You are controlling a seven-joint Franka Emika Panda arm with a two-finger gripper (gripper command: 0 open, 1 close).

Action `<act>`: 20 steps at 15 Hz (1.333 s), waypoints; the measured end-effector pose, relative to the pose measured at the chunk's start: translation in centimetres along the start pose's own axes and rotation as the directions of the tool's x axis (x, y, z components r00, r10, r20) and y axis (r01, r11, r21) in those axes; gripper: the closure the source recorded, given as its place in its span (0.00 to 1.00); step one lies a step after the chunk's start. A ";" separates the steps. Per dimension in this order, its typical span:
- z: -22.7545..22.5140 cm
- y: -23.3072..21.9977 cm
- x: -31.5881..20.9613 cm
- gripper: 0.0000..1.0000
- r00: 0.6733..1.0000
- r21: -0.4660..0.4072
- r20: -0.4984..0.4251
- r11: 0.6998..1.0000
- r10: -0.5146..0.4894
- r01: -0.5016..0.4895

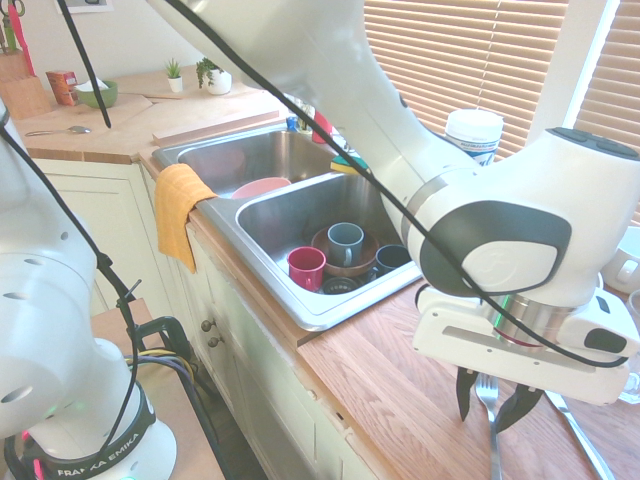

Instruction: Put the fork into the sink

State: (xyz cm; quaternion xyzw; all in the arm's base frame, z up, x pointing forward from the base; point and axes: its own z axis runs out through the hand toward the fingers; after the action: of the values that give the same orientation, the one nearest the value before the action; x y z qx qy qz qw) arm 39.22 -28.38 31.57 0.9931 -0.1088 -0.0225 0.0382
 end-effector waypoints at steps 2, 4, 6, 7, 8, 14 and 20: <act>0.0 0.0 0.1 1.00 1.000 0.003 -0.002 1.000 0.005 -0.005; 0.0 0.1 0.3 1.00 1.000 0.017 -0.007 0.999 0.027 -0.027; 0.0 0.3 0.4 1.00 0.999 0.033 -0.012 0.998 0.049 -0.048; 0.0 0.4 0.4 1.00 0.998 0.038 -0.014 0.998 0.057 -0.056; 0.0 0.5 0.3 1.00 0.997 0.046 -0.015 0.997 0.069 -0.068; -3.3 1.3 -1.7 1.00 0.959 0.038 0.058 0.959 0.279 -0.281; -14.6 -13.1 -4.0 1.00 0.929 0.007 0.003 0.929 0.370 -0.370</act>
State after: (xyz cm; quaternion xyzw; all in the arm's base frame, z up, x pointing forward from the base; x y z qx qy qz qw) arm 38.94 -13.74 45.19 0.9549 -0.2941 -0.0153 0.0380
